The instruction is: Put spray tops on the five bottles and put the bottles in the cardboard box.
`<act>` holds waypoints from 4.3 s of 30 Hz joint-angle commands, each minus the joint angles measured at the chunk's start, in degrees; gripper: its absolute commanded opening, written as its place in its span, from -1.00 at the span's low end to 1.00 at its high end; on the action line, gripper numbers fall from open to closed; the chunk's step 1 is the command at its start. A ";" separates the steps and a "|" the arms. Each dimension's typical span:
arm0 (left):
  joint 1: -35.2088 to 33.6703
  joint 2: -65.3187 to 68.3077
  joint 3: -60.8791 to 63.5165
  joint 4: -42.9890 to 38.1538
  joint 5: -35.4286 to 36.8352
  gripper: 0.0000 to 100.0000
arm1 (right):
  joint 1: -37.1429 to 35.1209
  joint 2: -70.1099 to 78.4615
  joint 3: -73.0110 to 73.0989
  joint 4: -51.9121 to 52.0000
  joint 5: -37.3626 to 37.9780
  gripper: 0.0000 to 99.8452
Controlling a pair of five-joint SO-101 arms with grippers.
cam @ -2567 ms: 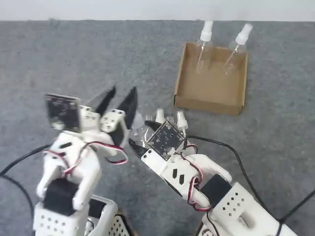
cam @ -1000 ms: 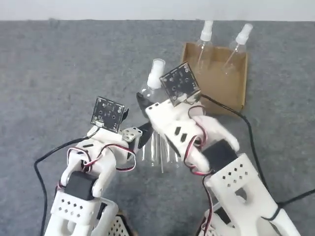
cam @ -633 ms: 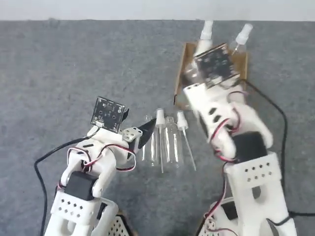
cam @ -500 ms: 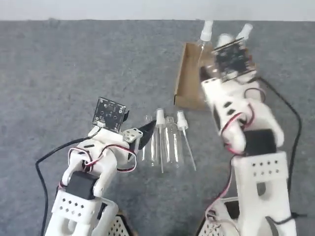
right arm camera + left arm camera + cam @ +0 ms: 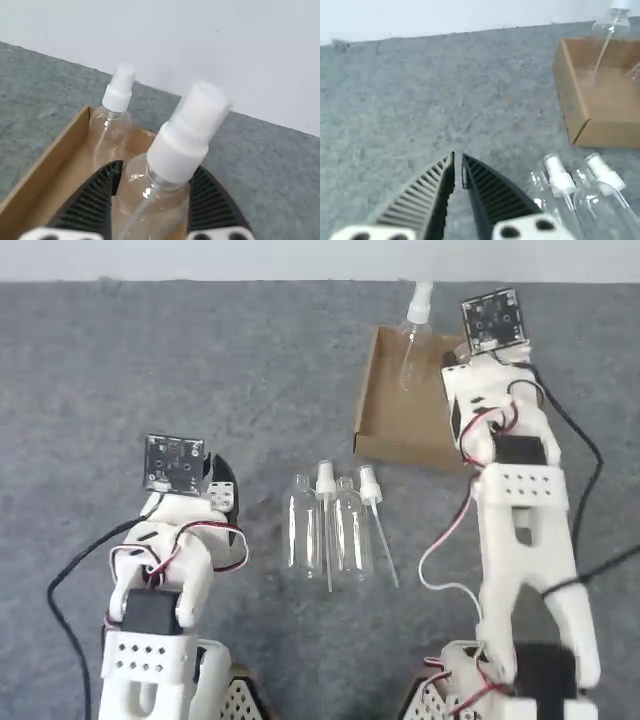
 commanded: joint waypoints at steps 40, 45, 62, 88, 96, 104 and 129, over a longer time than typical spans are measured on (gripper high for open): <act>-0.79 -1.05 0.75 -2.20 -0.35 -0.98 | -9.80 28.53 -13.10 -23.60 -6.68 -0.99; -0.79 -1.05 0.75 -2.20 -0.35 -0.98 | -9.71 28.62 -13.01 -23.43 -6.68 -0.99; -0.79 -1.05 0.75 -2.20 -0.35 -0.98 | -10.24 28.88 -12.66 -20.26 -6.59 -0.99; -0.79 -1.05 0.75 -2.20 -0.35 -0.98 | -10.95 30.99 -12.92 -20.18 -3.16 -0.63; -0.79 -1.05 0.75 -2.20 -0.35 -0.98 | -11.47 30.99 -12.92 -20.18 -3.34 -0.49; -0.79 -1.05 0.75 -2.20 -0.35 -0.98 | -11.56 28.97 -12.92 -20.09 -3.43 -0.40; -0.79 -1.05 1.27 -2.37 -0.35 -0.98 | -17.19 0.31 -12.13 9.19 -3.60 -0.40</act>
